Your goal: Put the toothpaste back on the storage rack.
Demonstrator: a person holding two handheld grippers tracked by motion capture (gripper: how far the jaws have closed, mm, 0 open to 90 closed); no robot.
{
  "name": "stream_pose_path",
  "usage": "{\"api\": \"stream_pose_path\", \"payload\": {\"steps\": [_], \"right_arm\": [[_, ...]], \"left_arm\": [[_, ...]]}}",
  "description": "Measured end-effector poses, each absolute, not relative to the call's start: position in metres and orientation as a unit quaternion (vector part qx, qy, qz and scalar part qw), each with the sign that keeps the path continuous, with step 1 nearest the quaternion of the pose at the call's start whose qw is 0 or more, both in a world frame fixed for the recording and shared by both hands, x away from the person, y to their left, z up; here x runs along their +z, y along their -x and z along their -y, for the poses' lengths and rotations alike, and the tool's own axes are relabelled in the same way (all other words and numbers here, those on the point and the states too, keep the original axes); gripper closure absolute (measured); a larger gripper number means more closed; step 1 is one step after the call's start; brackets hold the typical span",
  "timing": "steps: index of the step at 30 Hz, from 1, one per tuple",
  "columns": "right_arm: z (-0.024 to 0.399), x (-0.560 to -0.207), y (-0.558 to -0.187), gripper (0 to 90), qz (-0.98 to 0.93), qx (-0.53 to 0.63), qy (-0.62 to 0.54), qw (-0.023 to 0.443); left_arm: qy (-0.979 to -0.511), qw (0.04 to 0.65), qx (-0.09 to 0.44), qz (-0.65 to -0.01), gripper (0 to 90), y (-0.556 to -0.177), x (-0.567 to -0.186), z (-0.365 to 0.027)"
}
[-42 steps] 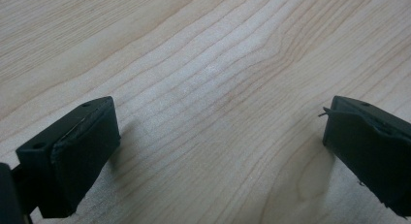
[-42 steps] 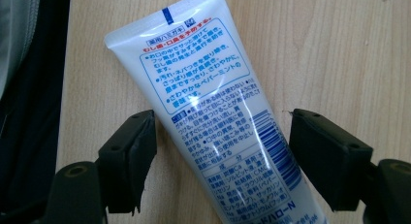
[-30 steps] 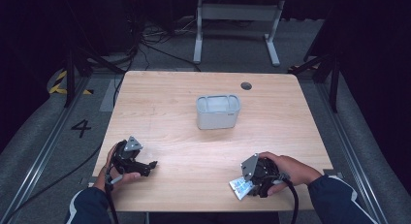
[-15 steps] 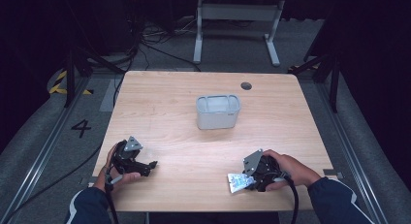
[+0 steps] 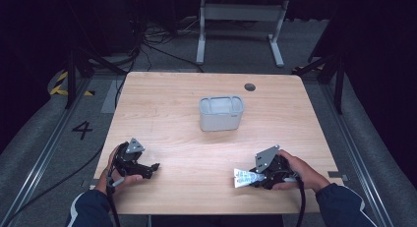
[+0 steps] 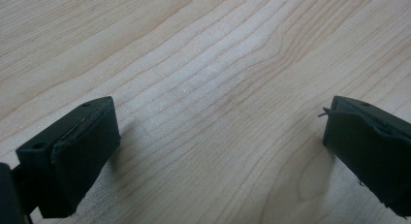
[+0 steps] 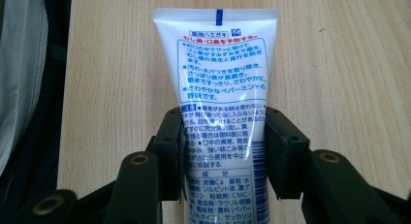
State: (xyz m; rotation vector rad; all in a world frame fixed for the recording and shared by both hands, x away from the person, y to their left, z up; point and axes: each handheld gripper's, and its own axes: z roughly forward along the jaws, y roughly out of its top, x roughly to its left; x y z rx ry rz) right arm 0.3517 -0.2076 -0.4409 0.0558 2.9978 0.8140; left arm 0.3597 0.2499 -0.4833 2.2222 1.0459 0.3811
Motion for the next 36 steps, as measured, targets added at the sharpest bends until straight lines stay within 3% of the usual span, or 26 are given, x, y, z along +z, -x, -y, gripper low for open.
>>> {"api": "stream_pose_path", "payload": {"steps": [36], "right_arm": [[0.234,-0.422,-0.358,62.8,-0.920,0.375,-0.097,0.053]], "left_arm": [[-0.846,0.322,0.145,-0.398,0.2,-0.360,-0.483,-0.250]]}}
